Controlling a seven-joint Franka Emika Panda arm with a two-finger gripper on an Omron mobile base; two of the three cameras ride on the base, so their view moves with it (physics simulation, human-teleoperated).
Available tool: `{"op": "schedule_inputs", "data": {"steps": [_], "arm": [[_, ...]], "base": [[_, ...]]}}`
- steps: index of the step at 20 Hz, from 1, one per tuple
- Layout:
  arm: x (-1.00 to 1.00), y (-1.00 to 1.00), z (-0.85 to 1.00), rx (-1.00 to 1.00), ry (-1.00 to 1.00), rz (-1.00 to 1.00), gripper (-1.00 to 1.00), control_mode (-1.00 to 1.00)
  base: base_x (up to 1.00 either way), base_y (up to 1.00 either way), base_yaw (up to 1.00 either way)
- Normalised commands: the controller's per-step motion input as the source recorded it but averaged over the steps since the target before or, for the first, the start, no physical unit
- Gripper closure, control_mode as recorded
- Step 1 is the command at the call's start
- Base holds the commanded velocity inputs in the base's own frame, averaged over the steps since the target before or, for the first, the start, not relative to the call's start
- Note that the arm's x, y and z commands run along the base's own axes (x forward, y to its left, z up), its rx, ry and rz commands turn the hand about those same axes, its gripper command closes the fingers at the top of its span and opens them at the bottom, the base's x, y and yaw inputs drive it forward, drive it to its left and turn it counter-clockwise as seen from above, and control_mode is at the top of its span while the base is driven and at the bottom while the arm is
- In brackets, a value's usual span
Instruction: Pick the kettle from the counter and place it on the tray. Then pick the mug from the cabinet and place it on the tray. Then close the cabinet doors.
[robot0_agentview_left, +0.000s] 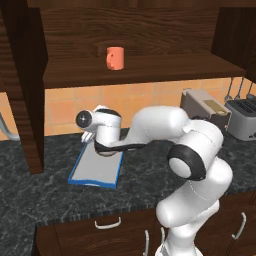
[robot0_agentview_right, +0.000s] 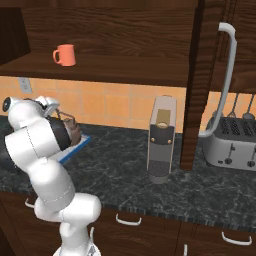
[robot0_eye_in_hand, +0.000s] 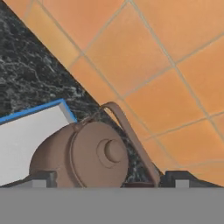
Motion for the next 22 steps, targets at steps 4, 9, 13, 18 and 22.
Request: {"op": "schedule_inputs", "data": {"steps": [4,9,13,18,22], "arm": [[-0.78,-0.17,0.56,0.21,0.00,-0.12,-1.00,-1.00],[-0.85,-0.20,0.61,0.22,0.00,-0.11,-1.00,-1.00],[-0.63,-0.35,0.76,0.21,0.00,-0.12,-1.00,-1.00],[-0.51,-0.38,0.96,0.29,-0.03,-0.13,-1.00,-1.00],[-0.36,-0.03,0.96,0.29,-0.26,-0.13,-1.00,-1.00]], "base": [[0.00,0.00,0.00],[0.00,0.00,0.00],[0.00,0.00,0.00],[0.00,0.00,0.00],[0.00,0.00,0.00]]}}
